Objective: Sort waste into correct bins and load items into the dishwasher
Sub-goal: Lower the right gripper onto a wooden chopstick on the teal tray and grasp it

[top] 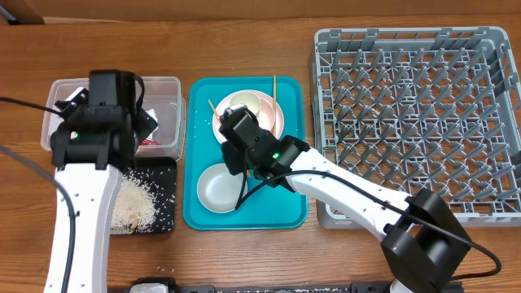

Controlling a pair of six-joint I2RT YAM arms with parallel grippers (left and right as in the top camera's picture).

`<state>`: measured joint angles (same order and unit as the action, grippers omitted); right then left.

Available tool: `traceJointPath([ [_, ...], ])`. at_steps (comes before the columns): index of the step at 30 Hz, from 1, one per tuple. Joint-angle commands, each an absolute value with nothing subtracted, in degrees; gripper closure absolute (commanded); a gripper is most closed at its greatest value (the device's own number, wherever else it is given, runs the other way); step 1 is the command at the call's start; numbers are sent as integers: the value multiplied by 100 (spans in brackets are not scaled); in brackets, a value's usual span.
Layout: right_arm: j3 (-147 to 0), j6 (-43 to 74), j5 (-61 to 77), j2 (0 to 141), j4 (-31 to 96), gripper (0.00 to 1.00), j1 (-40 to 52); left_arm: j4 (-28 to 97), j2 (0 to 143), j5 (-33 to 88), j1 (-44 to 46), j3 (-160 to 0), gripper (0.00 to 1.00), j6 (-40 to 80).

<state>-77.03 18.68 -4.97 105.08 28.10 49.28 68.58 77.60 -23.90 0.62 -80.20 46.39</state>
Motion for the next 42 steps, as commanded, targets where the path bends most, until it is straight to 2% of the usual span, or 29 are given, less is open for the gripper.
traceJointPath([
  [1,-7717,1492,-598,10737,2650,62,4950,6866,8042,-2545,30,-8101,0,4674],
  [24,-7717,1476,-602,11430,2309,60,4943,6853,9625,-2569,38,-8101,0,4674],
  [42,-7717,1476,-899,11671,2187,64,4943,6853,9793,-2545,38,-8101,0,4674],
])
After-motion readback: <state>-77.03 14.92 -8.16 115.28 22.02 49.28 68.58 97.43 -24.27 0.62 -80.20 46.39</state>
